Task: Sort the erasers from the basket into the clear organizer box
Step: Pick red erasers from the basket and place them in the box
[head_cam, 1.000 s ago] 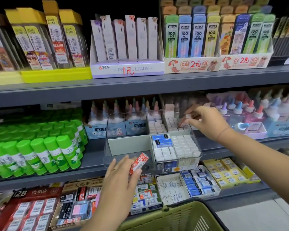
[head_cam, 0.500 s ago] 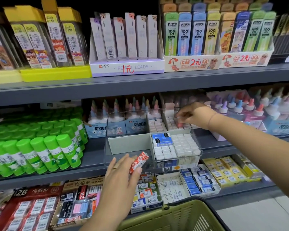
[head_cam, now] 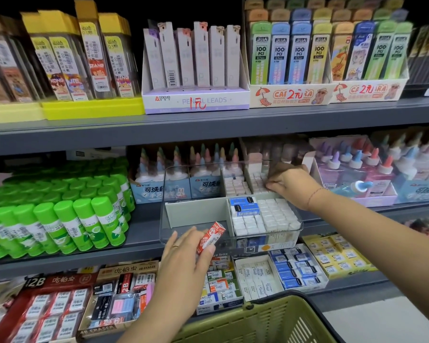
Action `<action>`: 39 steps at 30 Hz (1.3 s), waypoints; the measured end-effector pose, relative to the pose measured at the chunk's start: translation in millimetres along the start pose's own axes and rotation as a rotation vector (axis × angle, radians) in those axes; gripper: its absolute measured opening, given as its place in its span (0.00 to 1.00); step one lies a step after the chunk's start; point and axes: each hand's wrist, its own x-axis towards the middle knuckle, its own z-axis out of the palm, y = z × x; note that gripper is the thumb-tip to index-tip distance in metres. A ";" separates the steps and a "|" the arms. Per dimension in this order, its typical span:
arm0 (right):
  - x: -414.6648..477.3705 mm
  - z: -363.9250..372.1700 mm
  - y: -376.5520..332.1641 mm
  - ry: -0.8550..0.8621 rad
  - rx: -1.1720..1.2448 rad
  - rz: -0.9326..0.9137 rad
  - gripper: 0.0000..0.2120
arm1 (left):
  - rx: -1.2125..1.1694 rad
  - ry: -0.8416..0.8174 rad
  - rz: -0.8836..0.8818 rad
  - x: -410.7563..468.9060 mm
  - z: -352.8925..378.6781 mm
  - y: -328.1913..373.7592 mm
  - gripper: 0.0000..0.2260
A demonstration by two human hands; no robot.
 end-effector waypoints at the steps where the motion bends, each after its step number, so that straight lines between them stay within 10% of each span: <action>1: -0.5 -0.3 0.9 -0.002 0.047 0.018 0.12 | 0.002 0.000 0.001 0.0 -0.5 0.7 0.03; 6: -15.1 -17.6 -21.7 -0.061 0.056 0.043 0.15 | -0.130 0.016 0.045 -1.6 -2.3 3.5 0.04; 11: -74.6 -35.1 -87.7 -0.231 1.008 -0.158 0.14 | -0.320 -0.024 0.184 -3.1 -3.8 22.4 0.03; 17: -97.8 -33.5 -94.1 -0.271 1.275 -0.069 0.11 | -0.416 -0.042 0.213 -5.7 -4.1 30.2 0.03; 24: -36.1 -65.1 -24.6 0.075 0.715 0.113 0.05 | 0.287 -0.070 0.181 4.5 -3.6 -0.4 0.36; 28: -4.0 -58.7 0.3 -0.092 0.211 0.153 0.12 | 0.438 -0.097 0.207 6.1 8.2 -10.6 0.40; 39: 38.7 -54.7 2.2 -0.321 0.025 0.113 0.20 | 0.469 -0.080 0.231 9.8 9.2 -15.3 0.39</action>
